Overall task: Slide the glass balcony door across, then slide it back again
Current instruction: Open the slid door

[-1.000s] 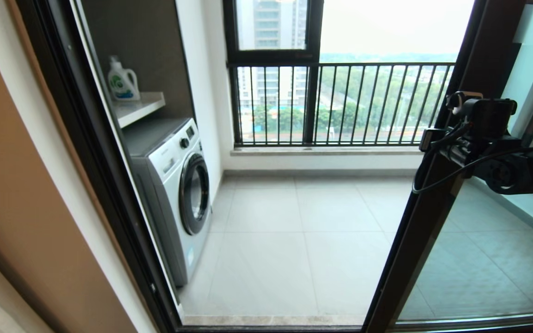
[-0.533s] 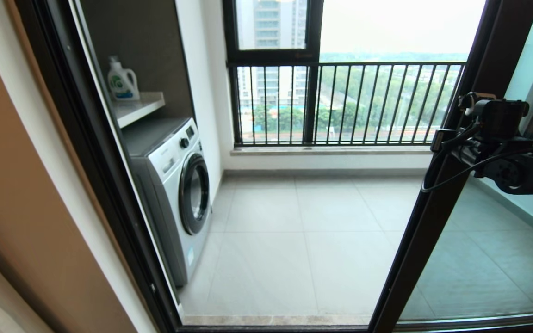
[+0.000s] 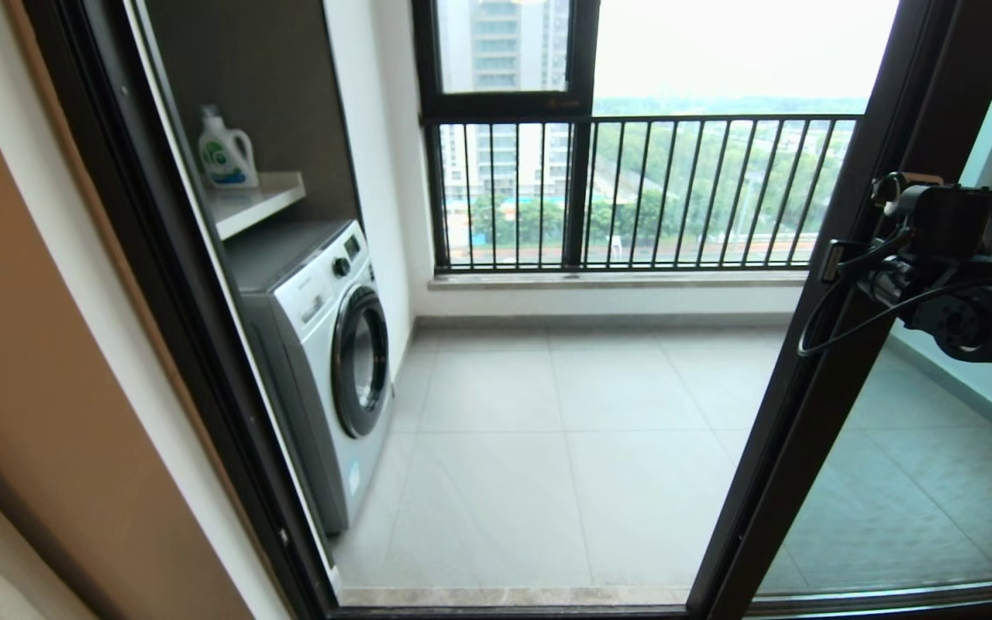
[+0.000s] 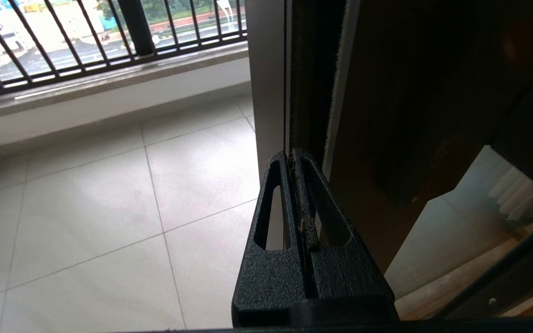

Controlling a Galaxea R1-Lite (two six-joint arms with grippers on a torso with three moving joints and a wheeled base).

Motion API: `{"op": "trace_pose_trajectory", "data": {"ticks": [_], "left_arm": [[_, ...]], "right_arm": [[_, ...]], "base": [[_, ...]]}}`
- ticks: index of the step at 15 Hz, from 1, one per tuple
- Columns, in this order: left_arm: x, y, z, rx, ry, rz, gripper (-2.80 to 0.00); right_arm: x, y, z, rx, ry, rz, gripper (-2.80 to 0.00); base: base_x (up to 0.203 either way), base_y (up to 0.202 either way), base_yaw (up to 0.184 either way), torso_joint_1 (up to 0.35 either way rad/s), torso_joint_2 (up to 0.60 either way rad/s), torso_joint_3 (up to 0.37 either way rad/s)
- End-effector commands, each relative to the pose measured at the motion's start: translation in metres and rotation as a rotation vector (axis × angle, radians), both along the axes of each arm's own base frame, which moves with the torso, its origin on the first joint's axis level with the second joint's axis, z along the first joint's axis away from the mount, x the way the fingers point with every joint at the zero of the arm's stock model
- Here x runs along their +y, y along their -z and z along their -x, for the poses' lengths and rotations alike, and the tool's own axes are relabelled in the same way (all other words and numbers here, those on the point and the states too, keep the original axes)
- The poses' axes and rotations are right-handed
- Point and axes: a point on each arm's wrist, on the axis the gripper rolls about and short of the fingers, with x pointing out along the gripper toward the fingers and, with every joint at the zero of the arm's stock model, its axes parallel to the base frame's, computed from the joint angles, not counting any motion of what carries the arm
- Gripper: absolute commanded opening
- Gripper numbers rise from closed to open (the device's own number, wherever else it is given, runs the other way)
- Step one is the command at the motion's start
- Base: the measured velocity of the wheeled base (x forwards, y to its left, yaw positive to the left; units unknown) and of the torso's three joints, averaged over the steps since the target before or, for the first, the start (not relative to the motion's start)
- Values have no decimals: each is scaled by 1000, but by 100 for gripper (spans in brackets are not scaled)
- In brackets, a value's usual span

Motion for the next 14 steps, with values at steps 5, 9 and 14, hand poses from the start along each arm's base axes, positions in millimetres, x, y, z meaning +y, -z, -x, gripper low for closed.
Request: {"op": "trace_pose_trajectory", "data": {"ticks": [5,9,14], "left_arm": [[0,0,0,2,0,0,-280],[0,0,0,2,0,0,-280],[0,0,0,2,0,0,-280]], "right_arm": [[5,-9,7,-20,-18,1,-280],[35,-28,43,-36,-137,-1,-280],[63,-34,103,-16,-224,-1,-280]], "base": [[0,0,0,0,0,0],[0,0,0,0,0,0],[0,0,0,0,0,0]]}}
